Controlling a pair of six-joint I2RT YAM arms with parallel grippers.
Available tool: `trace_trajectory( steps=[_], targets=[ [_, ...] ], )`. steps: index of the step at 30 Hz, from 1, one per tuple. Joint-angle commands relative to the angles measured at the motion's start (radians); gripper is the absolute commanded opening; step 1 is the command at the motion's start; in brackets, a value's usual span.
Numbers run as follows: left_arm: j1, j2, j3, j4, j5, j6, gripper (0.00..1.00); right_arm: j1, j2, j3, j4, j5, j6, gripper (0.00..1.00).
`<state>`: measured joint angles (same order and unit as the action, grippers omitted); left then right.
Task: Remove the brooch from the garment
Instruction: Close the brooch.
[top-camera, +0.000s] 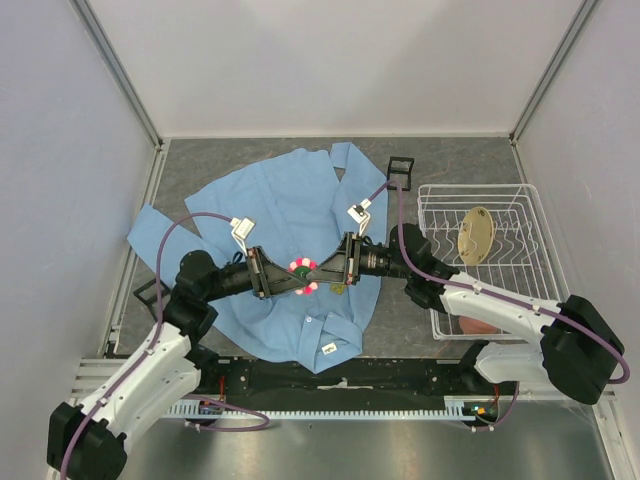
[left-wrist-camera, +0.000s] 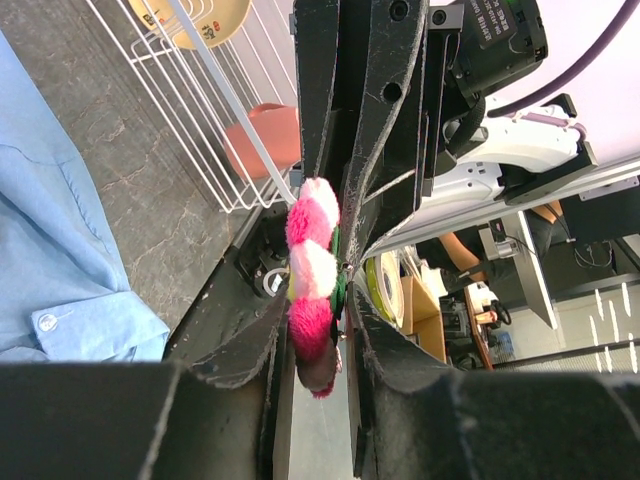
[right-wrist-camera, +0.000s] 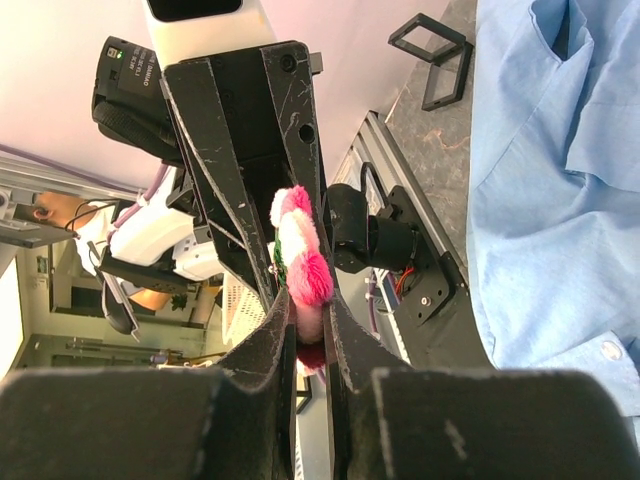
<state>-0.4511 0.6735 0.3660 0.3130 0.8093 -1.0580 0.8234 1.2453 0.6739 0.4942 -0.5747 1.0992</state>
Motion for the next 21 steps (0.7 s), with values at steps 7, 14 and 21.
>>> trace_trajectory(
  steps=[7,14,21],
  targets=[
    [-0.014,0.061,0.051,0.045,0.126,0.033,0.18,0.020,0.020,0.061,-0.069,0.033,-0.071,0.00],
    [-0.012,0.094,0.054,0.058,0.159,0.038,0.15,0.029,0.020,0.066,-0.086,0.029,-0.104,0.00],
    [-0.012,0.120,0.063,0.064,0.197,0.059,0.12,0.048,0.031,0.107,-0.159,0.021,-0.177,0.00]
  ],
)
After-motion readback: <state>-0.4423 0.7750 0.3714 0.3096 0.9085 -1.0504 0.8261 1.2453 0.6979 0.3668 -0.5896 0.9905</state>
